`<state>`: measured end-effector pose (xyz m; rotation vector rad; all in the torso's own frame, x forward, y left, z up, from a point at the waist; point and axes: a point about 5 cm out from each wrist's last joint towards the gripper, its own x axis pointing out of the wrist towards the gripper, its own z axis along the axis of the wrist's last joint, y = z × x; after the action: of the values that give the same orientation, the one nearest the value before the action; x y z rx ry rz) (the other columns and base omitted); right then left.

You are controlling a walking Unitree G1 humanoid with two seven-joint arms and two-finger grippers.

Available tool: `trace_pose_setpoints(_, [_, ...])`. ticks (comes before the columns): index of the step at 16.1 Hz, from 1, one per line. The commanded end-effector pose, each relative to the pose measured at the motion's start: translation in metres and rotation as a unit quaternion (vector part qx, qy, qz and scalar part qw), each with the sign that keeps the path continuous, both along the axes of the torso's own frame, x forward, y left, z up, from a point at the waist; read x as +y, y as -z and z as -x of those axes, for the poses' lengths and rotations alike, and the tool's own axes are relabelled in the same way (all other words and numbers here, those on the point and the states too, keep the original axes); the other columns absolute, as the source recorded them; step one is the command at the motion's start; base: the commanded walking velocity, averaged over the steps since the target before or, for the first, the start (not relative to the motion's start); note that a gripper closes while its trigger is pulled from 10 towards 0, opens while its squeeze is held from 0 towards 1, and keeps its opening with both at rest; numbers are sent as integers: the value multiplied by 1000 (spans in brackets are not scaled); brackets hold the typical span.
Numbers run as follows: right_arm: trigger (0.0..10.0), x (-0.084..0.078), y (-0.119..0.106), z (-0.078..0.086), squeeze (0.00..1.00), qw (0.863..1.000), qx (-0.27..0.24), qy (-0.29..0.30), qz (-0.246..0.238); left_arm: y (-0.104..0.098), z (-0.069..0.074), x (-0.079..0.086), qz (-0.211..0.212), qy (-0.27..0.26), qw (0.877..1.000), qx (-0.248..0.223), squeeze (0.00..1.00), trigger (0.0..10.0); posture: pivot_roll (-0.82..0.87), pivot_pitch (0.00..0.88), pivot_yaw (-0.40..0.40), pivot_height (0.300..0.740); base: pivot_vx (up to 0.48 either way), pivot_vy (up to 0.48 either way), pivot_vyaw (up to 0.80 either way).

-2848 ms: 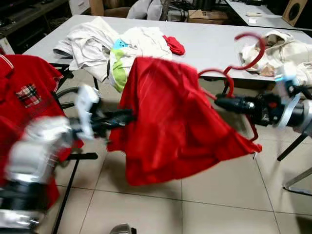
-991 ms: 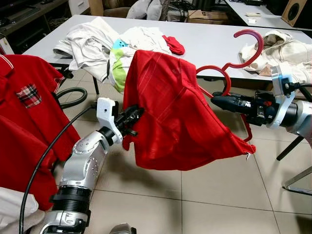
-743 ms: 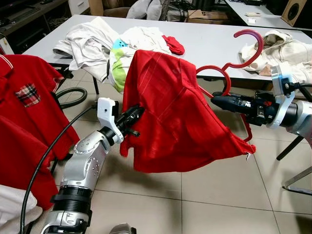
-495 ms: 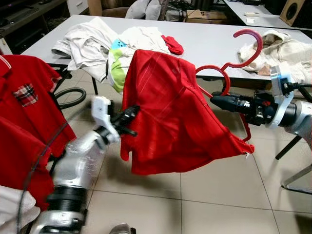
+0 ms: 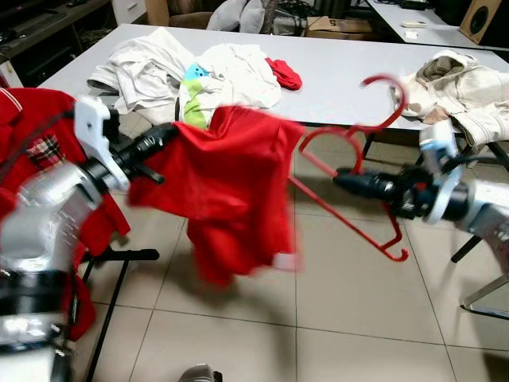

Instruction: Hang hanger

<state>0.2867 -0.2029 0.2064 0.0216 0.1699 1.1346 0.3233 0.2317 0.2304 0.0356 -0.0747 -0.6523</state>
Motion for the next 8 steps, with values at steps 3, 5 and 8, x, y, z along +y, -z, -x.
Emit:
trace_pose_setpoints(3, [10000,6,1,6,0,1000,-18,-7,6,-43,-4,-2,-7,27,999,-46,0,0,-13,0,19,740,0,0,0])
trace_pose_setpoints(5, [10000,11,6,8,0,1000,-18,-1,-5,-53,-8,-6,-25,36,997,-56,0,0,-11,0,32,740,0,0,0])
trace_pose_setpoints(8, [10000,18,26,19,0,999,-21,-14,42,-70,-15,-5,-53,51,996,-60,0,0,-9,0,48,740,0,0,0])
